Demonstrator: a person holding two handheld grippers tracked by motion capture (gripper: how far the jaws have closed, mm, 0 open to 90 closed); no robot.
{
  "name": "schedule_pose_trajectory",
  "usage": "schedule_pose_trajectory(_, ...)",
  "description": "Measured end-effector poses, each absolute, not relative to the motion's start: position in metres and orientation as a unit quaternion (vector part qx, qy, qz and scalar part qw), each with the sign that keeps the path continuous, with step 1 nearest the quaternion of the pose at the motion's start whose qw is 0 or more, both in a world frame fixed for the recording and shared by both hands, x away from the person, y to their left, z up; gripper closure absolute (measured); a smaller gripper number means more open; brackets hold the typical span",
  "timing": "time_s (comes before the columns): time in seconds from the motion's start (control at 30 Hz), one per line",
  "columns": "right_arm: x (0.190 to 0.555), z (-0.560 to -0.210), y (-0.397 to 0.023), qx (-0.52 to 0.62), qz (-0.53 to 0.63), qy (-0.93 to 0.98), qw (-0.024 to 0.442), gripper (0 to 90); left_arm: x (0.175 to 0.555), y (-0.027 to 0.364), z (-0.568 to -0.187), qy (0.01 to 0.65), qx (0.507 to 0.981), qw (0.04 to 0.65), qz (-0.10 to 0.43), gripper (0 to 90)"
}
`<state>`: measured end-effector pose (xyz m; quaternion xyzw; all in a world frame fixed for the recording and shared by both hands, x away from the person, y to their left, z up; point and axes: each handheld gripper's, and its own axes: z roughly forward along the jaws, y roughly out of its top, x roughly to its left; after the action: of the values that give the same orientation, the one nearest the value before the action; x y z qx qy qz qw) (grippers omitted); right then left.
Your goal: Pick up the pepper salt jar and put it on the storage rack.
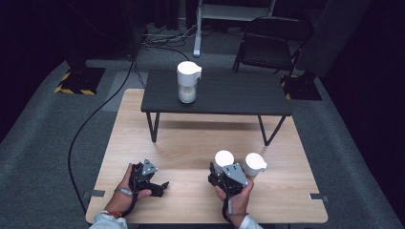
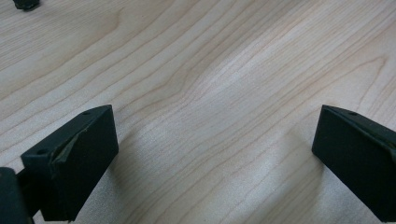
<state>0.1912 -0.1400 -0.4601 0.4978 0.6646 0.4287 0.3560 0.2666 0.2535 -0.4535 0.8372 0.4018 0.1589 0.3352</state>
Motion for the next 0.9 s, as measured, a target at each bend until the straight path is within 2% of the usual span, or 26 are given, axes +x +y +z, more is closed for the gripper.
schedule_pose_trajectory(0.9, 0.185, -0.415, -0.164, 0.478, 0.443, 0.676, 0.343, 30.1, 0.267, 0.254, -0.454, 0.402, 0.837, 0.335, 0.159, 0.1)
